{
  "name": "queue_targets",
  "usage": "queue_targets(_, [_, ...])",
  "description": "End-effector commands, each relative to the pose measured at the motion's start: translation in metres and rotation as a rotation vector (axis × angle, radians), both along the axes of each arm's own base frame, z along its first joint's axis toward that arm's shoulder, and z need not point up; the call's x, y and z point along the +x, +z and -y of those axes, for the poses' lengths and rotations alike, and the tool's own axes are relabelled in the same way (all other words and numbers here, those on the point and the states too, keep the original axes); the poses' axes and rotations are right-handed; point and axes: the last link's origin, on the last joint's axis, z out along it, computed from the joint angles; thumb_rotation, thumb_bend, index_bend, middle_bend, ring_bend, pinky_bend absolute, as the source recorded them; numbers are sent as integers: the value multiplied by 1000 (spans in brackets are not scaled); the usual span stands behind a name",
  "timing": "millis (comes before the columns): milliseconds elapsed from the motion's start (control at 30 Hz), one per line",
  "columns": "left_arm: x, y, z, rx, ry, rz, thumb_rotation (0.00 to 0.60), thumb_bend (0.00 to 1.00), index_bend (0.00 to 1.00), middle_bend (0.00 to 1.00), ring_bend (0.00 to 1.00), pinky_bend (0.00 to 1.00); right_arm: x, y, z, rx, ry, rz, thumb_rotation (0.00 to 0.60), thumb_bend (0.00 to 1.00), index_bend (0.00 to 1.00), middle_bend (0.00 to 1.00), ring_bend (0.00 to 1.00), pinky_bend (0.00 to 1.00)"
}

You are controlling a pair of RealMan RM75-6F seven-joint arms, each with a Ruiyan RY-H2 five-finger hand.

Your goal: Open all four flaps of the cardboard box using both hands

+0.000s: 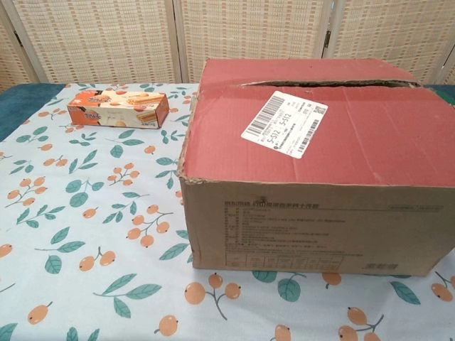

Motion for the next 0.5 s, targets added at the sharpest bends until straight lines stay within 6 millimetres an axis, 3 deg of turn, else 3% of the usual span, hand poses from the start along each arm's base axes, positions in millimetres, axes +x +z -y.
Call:
queue_targets(33, [0,0,-1,3,-2,-2,600,334,0,12,45,0,0,0,0,19,2,10,600,347,0,0,0,0])
queue_targets(200, [2,-2,-1,-6,-11,4,600,334,0,12,47,0,9,-7,8,91,57,21,600,346,0,0,0,0])
queue_targets(500, [0,-4,-7,4,-25,-30,600,335,0,12,64,0,65,-5,51,141,183,24,600,346,0,0,0,0])
